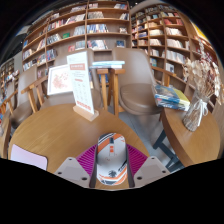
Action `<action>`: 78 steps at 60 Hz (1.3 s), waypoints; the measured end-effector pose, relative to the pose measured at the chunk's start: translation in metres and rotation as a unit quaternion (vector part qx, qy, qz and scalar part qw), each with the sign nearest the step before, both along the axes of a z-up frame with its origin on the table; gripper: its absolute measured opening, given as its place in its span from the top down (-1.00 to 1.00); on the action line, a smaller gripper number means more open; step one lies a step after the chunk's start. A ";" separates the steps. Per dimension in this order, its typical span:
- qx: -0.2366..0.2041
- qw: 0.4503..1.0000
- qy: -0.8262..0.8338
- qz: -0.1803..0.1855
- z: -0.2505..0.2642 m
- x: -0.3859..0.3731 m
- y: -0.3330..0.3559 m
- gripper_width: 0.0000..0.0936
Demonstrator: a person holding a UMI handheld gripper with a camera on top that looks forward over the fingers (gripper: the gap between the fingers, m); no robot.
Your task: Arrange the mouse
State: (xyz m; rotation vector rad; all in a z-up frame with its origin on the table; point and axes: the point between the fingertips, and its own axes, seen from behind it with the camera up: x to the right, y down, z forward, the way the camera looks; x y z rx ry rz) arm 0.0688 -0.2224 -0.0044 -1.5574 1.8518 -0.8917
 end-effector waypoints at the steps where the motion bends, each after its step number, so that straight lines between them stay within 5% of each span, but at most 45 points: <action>1: 0.001 1.000 -0.002 -0.001 0.004 -0.002 0.001 0.08; 21: 0.034 0.994 -0.053 0.088 0.101 -0.050 0.150 0.10; 28: 0.065 0.990 -0.030 0.118 0.086 -0.069 0.232 0.11; 39: 0.053 0.988 0.011 0.142 0.033 -0.094 0.305 0.11; 52: 0.021 0.992 0.026 0.121 -0.004 -0.106 0.318 0.09; 60: 0.033 0.992 0.020 0.119 -0.004 -0.105 0.321 -0.16; 65: 0.036 0.993 0.018 0.111 0.002 -0.109 0.317 -0.83; 78: 0.003 0.993 -0.017 0.113 0.060 -0.151 0.303 -0.82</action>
